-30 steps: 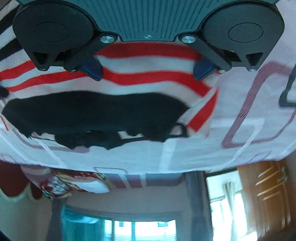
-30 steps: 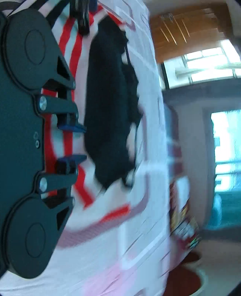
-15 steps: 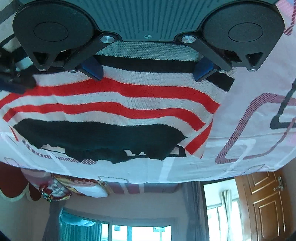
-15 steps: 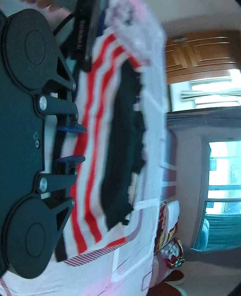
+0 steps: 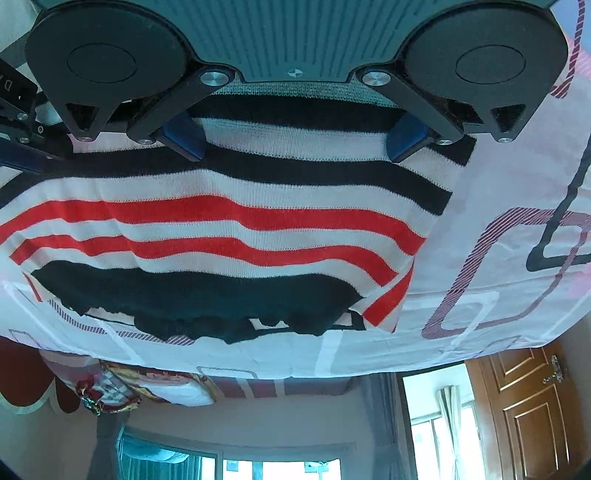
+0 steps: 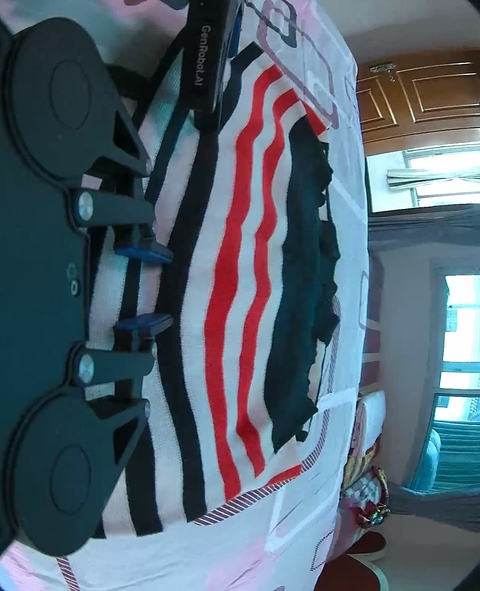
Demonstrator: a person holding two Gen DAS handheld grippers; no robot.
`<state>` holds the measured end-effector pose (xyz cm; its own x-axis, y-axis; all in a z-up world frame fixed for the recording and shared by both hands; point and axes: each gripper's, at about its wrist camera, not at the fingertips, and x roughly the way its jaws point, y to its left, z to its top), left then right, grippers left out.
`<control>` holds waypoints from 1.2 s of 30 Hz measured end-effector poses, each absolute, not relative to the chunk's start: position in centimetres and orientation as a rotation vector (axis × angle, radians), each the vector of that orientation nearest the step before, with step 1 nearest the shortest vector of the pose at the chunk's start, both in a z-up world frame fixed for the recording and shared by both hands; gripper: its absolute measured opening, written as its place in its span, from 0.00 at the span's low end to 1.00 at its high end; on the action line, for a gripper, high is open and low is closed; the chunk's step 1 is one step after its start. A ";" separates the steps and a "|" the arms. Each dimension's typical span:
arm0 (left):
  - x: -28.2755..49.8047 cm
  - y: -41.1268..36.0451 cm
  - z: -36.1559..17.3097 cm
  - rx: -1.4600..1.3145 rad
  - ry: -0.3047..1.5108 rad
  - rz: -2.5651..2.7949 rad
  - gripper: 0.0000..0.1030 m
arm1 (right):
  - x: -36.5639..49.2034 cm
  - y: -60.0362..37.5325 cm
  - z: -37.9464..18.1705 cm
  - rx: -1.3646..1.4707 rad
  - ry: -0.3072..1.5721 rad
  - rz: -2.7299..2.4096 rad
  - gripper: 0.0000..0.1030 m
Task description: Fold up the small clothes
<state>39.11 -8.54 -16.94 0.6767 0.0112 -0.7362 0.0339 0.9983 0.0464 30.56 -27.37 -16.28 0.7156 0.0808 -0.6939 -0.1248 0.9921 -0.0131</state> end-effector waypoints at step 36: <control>40.0 -8.3 -16.5 0.038 0.898 -0.006 1.00 | 30.6 -27.4 -15.8 -0.131 0.796 0.206 0.38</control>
<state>39.95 -8.35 -16.52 0.6231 0.0106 -0.7820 0.0211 0.9993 0.0303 30.58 -27.41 -15.81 0.6812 0.1340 -0.7198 -0.2322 0.9719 -0.0388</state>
